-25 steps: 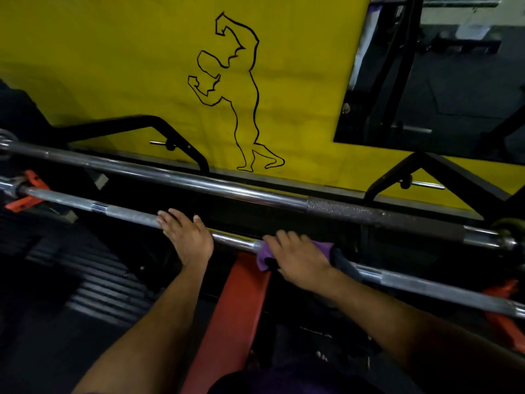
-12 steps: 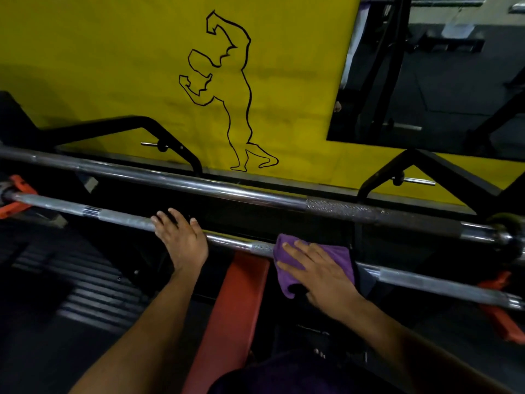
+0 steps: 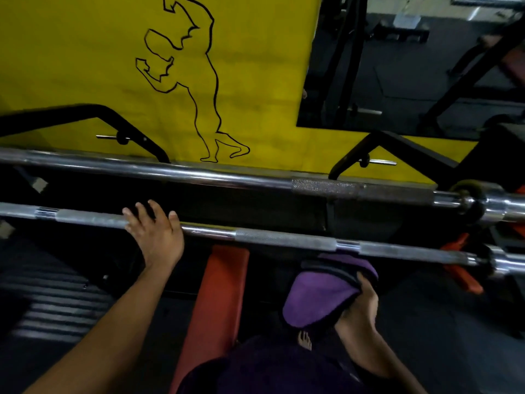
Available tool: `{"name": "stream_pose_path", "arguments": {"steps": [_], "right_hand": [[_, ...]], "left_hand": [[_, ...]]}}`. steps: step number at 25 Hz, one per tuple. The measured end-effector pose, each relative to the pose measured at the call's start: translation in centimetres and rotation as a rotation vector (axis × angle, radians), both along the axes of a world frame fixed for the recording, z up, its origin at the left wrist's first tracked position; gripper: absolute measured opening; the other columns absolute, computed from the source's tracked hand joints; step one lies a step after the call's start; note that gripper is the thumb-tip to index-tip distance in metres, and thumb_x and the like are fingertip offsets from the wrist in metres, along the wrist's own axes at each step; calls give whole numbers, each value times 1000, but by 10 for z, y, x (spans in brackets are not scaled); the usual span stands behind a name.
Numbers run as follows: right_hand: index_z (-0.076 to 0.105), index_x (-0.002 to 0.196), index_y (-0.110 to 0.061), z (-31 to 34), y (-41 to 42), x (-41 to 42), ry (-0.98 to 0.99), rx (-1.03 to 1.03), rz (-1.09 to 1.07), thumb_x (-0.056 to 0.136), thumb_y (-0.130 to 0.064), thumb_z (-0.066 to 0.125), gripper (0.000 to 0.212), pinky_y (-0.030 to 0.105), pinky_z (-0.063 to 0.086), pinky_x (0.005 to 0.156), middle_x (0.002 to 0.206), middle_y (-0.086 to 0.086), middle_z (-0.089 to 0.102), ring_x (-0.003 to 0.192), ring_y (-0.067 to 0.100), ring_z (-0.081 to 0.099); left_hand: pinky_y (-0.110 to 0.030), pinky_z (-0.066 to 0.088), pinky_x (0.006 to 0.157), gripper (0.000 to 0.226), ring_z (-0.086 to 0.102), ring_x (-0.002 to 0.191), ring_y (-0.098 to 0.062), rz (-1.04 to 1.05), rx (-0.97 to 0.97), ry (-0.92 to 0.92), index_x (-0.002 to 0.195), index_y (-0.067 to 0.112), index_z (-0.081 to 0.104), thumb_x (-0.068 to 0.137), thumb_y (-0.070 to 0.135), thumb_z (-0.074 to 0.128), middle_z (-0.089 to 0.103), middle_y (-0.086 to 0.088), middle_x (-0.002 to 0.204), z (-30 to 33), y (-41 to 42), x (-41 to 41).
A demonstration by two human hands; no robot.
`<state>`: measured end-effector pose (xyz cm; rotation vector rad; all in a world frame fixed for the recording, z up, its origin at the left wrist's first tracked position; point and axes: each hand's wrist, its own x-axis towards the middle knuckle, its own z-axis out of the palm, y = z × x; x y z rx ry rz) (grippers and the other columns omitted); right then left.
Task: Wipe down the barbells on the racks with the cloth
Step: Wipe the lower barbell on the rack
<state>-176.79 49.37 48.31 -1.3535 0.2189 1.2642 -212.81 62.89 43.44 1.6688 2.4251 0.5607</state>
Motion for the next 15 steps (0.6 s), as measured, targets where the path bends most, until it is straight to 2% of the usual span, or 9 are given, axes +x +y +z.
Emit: {"name": "stream_pose_path", "arguments": {"steps": [3,6,9,12,15], "right_hand": [[70,115,-19,0,15,-9,78,39,-202,101,-48,40,43,39,51,84,111,12,73,105,32,65],[62,130,-25,7,40,-20,174,90,-277,99,-58,33,54,40,48,85,124,11,66,109,31,60],[55,139,-27,19,71,-45,273,82,-368,99,-63,31,59,41,39,100,141,7,55,113,31,55],[61,118,-23,20,94,-100,362,94,-416,100,-62,26,55,38,38,93,135,10,57,91,29,57],[65,107,-19,4,101,-160,435,131,-294,101,-59,23,58,42,41,97,135,14,58,95,33,58]], "left_hand": [[-56,-15,118,74,-7,155,-39,-183,6,142,155,-1,29,102,49,15,18,-26,164,7,3,-21],[-49,-22,117,77,-3,156,-33,-325,15,214,154,0,31,102,53,8,21,-19,165,12,9,-46],[-41,-29,115,77,-4,156,-30,-358,7,208,156,2,29,103,53,5,21,-15,166,13,12,-50],[-38,-31,114,73,1,156,-32,-365,15,223,156,3,31,104,49,9,25,-15,165,13,11,-49],[-38,-28,115,70,10,154,-36,-378,21,230,154,2,35,105,47,13,32,-15,162,14,13,-50]]}}
